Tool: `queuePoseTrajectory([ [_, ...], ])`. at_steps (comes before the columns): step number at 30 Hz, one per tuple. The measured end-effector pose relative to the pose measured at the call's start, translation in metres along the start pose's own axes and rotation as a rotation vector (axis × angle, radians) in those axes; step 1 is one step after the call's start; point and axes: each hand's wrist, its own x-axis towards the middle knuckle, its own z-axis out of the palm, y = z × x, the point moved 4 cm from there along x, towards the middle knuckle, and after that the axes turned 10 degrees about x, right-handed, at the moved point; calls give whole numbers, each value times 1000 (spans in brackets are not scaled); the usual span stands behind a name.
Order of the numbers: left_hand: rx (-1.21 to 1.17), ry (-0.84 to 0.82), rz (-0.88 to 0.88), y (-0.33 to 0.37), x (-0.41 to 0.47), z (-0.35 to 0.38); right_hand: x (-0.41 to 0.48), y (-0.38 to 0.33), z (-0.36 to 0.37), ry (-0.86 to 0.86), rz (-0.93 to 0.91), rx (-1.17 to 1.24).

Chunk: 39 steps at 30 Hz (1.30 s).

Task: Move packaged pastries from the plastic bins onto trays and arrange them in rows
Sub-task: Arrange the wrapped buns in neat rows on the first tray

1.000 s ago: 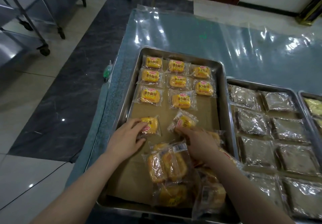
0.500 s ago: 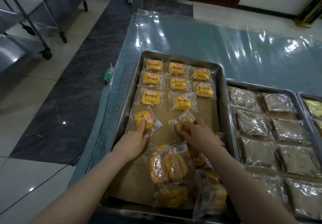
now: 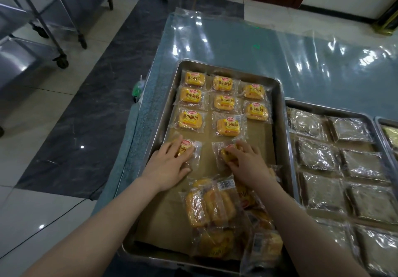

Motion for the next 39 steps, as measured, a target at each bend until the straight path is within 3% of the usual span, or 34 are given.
queuePoseTrajectory([
  [6, -121, -48, -160, 4, 10, -2, 8, -17, 6, 94, 72, 129],
  [10, -296, 57, -180, 2, -1, -14, -1, -20, 2, 151, -5, 229],
  [14, -418, 158, -142, 8, -16, -24, -29, 11, -10, 222, 14, 166],
  [20, -508, 124, 31, 41, -19, -40, -59, 56, -14, 13, 193, 143],
  [30, -526, 31, 51, 79, -16, -62, -52, 49, -28, -52, 232, 52],
  [33, -562, 7, 43, 94, -8, -73, -53, 46, -44, 90, 210, -28],
  [37, -509, -4, 8, 113, 8, -81, -61, 54, -66, 552, 175, 84],
  [39, -463, -3, 4, 123, 17, -79, -58, 60, -68, 539, 103, 101],
])
